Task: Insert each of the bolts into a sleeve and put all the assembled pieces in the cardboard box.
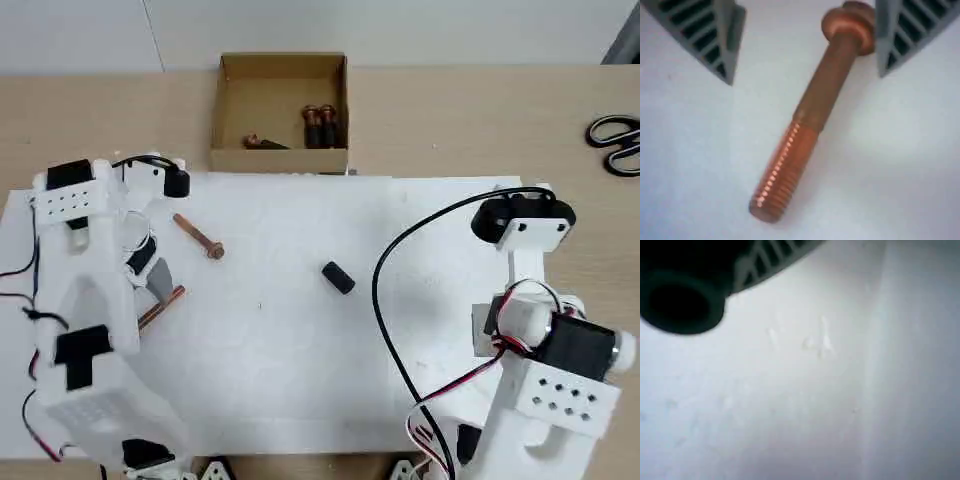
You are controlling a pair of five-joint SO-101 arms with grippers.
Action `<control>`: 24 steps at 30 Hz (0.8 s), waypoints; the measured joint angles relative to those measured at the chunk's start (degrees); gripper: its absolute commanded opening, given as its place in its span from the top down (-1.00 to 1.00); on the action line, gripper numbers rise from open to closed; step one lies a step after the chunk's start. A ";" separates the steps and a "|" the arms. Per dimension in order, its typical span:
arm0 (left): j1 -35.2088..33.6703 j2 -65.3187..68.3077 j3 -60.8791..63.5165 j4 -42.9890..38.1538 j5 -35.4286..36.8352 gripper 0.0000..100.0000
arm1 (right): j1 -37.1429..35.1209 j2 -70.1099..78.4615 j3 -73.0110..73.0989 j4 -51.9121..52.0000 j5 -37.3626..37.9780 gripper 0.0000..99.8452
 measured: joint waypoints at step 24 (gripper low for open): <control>0.09 13.10 -2.64 0.44 -8.62 0.84 | 0.00 -0.18 0.00 0.00 0.00 0.99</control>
